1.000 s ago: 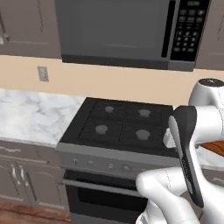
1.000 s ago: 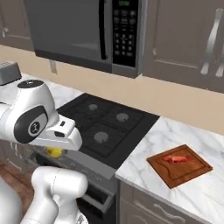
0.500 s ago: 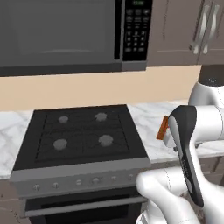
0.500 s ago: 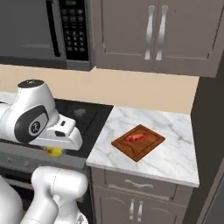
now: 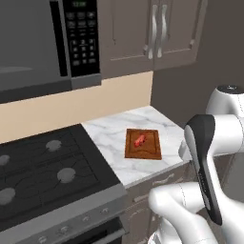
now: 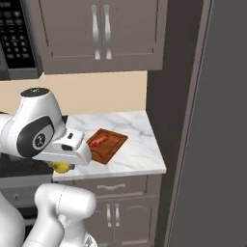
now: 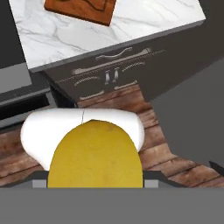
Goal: Retrieve a lemon from the fridge and place it on the cutting board with the fish.
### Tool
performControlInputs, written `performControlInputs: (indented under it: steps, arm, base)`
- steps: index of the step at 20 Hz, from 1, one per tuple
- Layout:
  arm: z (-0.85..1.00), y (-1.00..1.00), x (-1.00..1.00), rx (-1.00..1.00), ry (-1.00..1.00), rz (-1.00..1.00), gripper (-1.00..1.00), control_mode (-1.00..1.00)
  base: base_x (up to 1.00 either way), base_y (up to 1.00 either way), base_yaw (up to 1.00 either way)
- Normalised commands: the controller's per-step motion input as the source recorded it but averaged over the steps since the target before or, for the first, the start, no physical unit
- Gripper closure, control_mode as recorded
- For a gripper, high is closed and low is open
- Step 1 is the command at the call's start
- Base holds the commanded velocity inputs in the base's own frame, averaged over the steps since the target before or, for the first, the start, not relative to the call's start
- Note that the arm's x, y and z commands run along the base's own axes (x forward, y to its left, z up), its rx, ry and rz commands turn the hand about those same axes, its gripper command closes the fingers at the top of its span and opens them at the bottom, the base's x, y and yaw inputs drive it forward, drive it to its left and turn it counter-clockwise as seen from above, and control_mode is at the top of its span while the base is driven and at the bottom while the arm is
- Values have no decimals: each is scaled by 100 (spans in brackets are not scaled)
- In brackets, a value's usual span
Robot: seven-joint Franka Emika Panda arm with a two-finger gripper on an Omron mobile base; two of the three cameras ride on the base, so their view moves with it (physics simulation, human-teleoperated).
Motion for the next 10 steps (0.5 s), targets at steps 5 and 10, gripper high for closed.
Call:
performControlInputs:
  steps: [5,10]
  arm:
    - [0,0,0,0,0,0,100,100]
    - [0,0,0,0,0,0,100,100]
  base:
    - [13,0,-36]
    - [25,-1,-32]
